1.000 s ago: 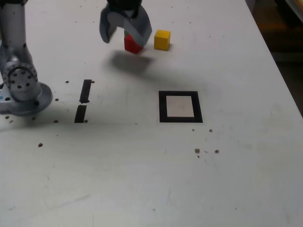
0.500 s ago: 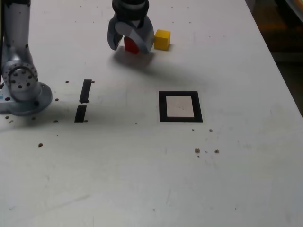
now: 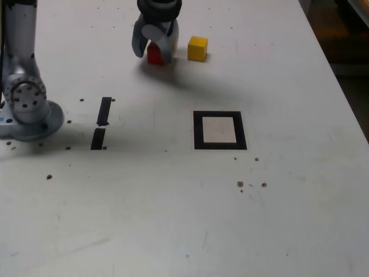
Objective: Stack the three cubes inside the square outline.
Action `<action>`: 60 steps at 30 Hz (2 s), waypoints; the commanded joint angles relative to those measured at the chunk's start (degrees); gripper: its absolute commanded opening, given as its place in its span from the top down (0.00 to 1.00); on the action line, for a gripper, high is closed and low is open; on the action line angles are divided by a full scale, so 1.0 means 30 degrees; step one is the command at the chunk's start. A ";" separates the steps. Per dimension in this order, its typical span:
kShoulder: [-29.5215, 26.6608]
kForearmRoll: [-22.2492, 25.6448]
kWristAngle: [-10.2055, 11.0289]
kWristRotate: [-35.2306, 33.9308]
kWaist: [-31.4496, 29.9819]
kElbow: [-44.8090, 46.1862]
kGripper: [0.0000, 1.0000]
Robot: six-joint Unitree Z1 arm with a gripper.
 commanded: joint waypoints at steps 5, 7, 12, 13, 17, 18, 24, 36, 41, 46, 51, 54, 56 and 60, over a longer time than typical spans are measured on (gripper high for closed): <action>-0.0056 -0.0083 -0.0368 -0.0015 0.0028 -0.0198 0.74; -0.0514 0.0101 -0.0834 -0.0025 -0.0004 -0.0294 0.81; -0.2761 0.2431 -0.2193 -0.0466 -0.0611 -0.0931 0.87; -0.3360 0.3413 -0.2477 -0.0798 -0.0942 -0.1214 0.87; -0.4519 0.6139 -0.3318 -0.2656 -0.2320 -0.1971 0.88; -0.4650 0.6699 -0.3512 -0.3344 -0.2815 -0.2123 0.88; -0.3891 0.8924 -0.4193 -0.8502 -0.7352 -0.3774 0.88; 0.0516 0.9438 -0.6352 -1.4008 -1.2527 -0.9181 0.88; 0.1208 0.7752 -0.6807 -1.4714 -1.2640 -0.8501 0.88; 0.1806 0.6226 -0.6802 -1.5063 -1.2398 -0.6991 0.88; 0.2392 0.5249 -0.6484 -1.5318 -1.2218 -0.6364 0.88; 0.2654 0.5080 -0.6418 -1.5362 -1.2220 -0.6335 0.88; 0.2760 0.4976 -0.6361 -1.5372 -1.2220 -0.6343 0.88; 0.2900 0.4670 -0.6176 -1.5376 -1.2217 -0.6313 0.87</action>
